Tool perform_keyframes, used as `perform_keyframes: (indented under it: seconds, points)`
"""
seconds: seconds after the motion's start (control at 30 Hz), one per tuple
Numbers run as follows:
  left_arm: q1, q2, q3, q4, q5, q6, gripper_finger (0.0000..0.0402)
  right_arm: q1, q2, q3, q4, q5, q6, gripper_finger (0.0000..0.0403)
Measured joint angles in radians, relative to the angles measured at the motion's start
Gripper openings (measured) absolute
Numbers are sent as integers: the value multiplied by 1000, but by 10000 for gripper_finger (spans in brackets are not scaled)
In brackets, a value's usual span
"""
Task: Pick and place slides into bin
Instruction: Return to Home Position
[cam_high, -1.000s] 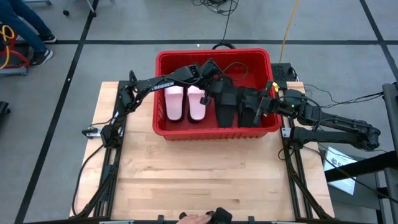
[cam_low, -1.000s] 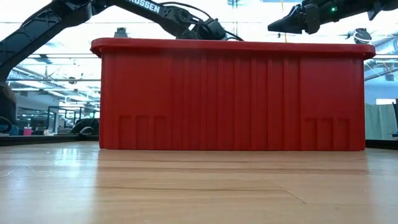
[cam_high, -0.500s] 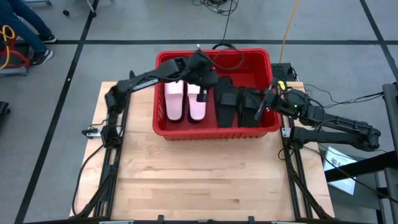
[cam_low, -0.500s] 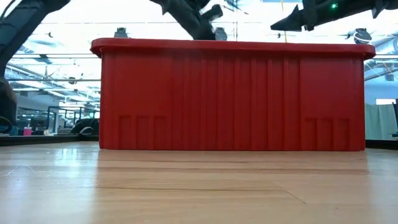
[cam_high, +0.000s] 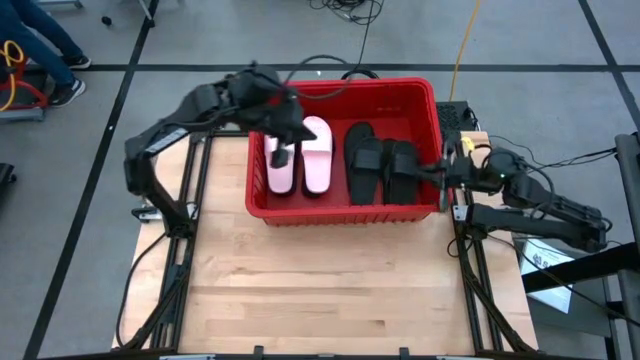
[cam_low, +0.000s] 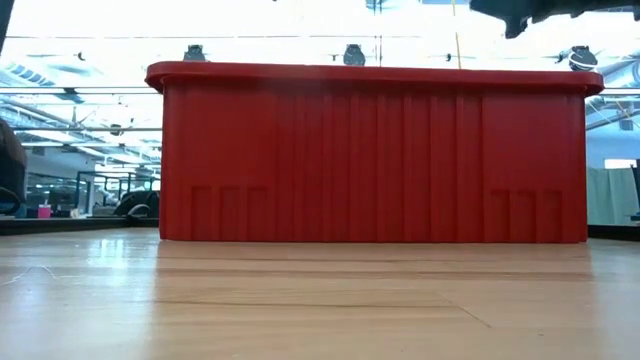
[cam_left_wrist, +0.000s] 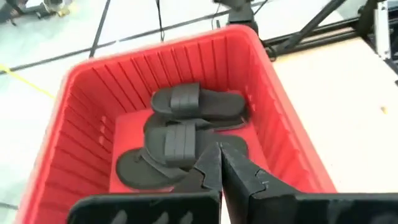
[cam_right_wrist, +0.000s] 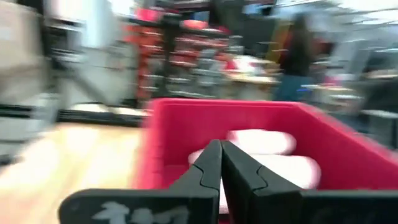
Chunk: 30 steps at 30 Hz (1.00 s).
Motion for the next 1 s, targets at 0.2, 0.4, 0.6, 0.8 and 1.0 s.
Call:
perform_keyframes:
  seconds: [0.2,0.4,0.6,0.8,1.0]
  points:
    - [-26,-109,0,-91,-5,-38,2,0,-63,0,-34,-359,91,1]
    - [-63,-202,0,-151,5,-91,3,1,-120,0,-73,-606,173,0]
    - [-110,-315,-71,-187,103,-103,2,1,-178,-1,-139,-764,166,0]
    - [-166,-514,-370,18,76,-164,3,1,-253,-53,-146,-939,163,0]
    - [-196,-744,-683,260,35,-296,4,1,-324,-105,-144,-1006,191,0]
